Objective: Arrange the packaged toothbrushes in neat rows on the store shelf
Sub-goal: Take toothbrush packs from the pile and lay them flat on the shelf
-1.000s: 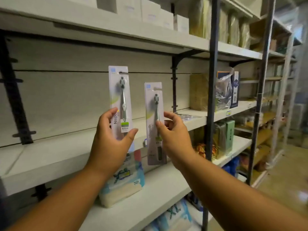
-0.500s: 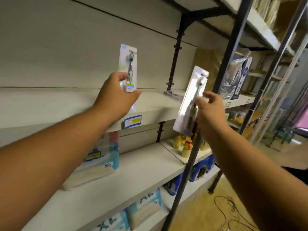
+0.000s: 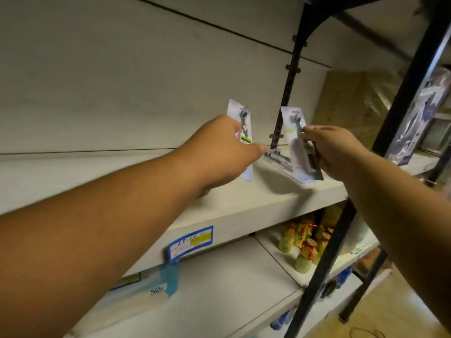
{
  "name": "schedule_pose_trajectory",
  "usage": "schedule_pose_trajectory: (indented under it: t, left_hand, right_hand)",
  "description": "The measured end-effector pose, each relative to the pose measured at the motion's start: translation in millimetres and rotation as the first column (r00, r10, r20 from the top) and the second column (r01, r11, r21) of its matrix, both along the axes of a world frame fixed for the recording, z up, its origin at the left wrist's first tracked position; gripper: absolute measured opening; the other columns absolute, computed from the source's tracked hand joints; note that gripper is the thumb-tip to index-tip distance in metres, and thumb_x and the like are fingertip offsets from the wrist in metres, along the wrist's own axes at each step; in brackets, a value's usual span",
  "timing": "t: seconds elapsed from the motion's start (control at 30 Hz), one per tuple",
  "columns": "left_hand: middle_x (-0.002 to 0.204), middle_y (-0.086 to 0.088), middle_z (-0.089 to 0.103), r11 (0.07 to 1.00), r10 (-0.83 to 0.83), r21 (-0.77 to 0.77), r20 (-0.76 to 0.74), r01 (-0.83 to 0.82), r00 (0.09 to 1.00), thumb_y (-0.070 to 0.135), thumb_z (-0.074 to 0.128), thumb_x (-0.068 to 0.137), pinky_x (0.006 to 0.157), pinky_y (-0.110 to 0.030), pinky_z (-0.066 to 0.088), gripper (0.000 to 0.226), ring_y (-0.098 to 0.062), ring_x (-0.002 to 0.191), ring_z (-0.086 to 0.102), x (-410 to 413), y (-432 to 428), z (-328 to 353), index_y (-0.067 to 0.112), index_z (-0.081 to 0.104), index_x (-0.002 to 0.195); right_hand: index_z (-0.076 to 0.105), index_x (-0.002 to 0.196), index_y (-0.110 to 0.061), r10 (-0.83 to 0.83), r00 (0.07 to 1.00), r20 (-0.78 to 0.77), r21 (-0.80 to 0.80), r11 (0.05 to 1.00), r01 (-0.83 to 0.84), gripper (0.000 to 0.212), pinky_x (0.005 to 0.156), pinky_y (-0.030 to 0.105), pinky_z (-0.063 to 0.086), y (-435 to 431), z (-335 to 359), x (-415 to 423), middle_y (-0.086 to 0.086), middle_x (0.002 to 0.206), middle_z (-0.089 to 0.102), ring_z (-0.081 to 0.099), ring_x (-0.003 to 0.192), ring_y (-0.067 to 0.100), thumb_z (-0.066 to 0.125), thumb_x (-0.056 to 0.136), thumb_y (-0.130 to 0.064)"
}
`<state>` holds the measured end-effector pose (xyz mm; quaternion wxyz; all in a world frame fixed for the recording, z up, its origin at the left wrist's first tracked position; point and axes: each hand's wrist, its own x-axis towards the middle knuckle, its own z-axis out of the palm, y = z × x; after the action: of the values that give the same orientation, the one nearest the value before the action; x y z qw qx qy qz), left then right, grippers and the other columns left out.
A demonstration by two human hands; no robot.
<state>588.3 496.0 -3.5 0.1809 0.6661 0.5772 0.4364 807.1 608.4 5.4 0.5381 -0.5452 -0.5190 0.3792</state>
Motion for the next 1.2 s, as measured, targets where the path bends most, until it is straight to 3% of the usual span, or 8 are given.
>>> schedule_pose_trajectory:
  t: [0.1, 0.33, 0.53, 0.7, 0.87, 1.0, 1.1, 1.2]
  left_hand:
    - [0.087, -0.004, 0.056, 0.992, 0.094, -0.081, -0.018, -0.095, 0.995, 0.037, 0.061, 0.093, 0.063, -0.027, 0.032, 0.021, -0.019, 0.07, 0.048, 3, 28, 1, 0.017, 0.062, 0.092]
    - [0.072, -0.007, 0.042, 0.939, 0.297, -0.16, -0.077, -0.306, 0.952, 0.014, 0.05, 0.094, 0.054, -0.032, 0.026, 0.016, -0.027, 0.065, 0.033, 42, 92, 8, 0.016, 0.05, 0.078]
    - [0.079, -0.006, 0.053, 0.936, 0.341, -0.097, 0.005, -0.339, 0.94, 0.019, 0.047, 0.097, 0.056, -0.03, 0.041, 0.013, -0.022, 0.077, 0.049, 85, 120, 2, 0.016, 0.058, 0.089]
    - [0.074, -0.004, 0.05, 0.938, 0.344, -0.069, 0.098, -0.339, 0.934, 0.019, 0.049, 0.091, 0.066, -0.03, 0.032, 0.022, -0.014, 0.067, 0.043, 79, 115, -18, 0.005, 0.062, 0.081]
    - [0.086, -0.004, 0.077, 0.909, 0.402, -0.135, 0.029, -0.395, 0.915, 0.027, 0.056, 0.095, 0.073, -0.034, 0.053, 0.023, -0.023, 0.075, 0.068, 59, 112, -21, 0.015, 0.075, 0.094]
    - [0.087, 0.001, 0.075, 0.889, 0.415, -0.191, -0.051, -0.417, 0.908, 0.019, 0.053, 0.095, 0.069, -0.028, 0.049, 0.023, -0.019, 0.078, 0.067, 52, 113, -23, 0.022, 0.076, 0.095]
    - [0.087, 0.005, 0.075, 0.888, 0.41, -0.204, -0.052, -0.412, 0.91, 0.013, 0.052, 0.095, 0.062, -0.022, 0.047, 0.027, -0.011, 0.072, 0.067, 50, 113, -23, 0.025, 0.076, 0.096]
    - [0.084, 0.003, 0.075, 0.885, 0.402, -0.231, -0.06, -0.404, 0.914, 0.008, 0.053, 0.094, 0.052, -0.015, 0.047, 0.027, -0.004, 0.059, 0.064, 47, 112, -22, 0.023, 0.076, 0.096]
  right_hand:
    - [0.063, 0.113, 0.013, 0.146, 0.985, 0.095, -0.038, 0.989, -0.143, 0.026, 0.075, 0.037, 0.061, 33, -12, -6, 0.019, 0.092, 0.062, 0.066, 0.072, 0.025, 0.062, 0.098, -0.008]
    - [0.076, 0.091, -0.018, 0.297, 0.75, 0.591, -0.084, 0.947, -0.31, 0.014, 0.067, 0.036, 0.058, 93, -27, 1, 0.004, 0.081, 0.077, 0.062, 0.061, 0.016, 0.074, 0.09, -0.031]
    - [0.078, 0.093, -0.025, 0.398, 0.617, 0.679, -0.083, 0.876, -0.475, 0.01, 0.073, 0.033, 0.061, 110, -28, 6, 0.001, 0.087, 0.077, 0.067, 0.069, 0.016, 0.069, 0.091, -0.026]
    - [0.079, 0.092, -0.025, 0.338, 0.479, 0.81, -0.023, 0.835, -0.55, 0.019, 0.059, 0.024, 0.05, 112, -33, 9, -0.005, 0.079, 0.075, 0.064, 0.065, 0.012, 0.064, 0.094, -0.036]
    - [0.078, 0.086, -0.016, 0.275, 0.35, 0.896, -0.025, 0.816, -0.577, 0.031, 0.064, 0.028, 0.053, 116, -17, 6, 0.006, 0.076, 0.075, 0.069, 0.067, 0.023, 0.057, 0.097, -0.036]
    - [0.076, 0.099, -0.008, 0.157, 0.343, 0.926, 0.081, 0.804, -0.588, 0.042, 0.067, 0.031, 0.053, 130, -6, 16, 0.015, 0.09, 0.075, 0.064, 0.065, 0.024, 0.054, 0.098, -0.043]
    - [0.078, 0.107, -0.021, 0.185, 0.396, 0.9, 0.14, 0.736, -0.662, 0.03, 0.079, 0.032, 0.056, 135, -3, 35, -0.002, 0.1, 0.077, 0.067, 0.081, 0.012, 0.058, 0.098, -0.042]
    - [0.071, 0.124, -0.033, 0.22, 0.322, 0.921, 0.122, 0.622, -0.773, 0.032, 0.091, 0.022, 0.044, 131, -14, 36, -0.019, 0.125, 0.068, 0.057, 0.102, -0.001, 0.063, 0.096, -0.046]
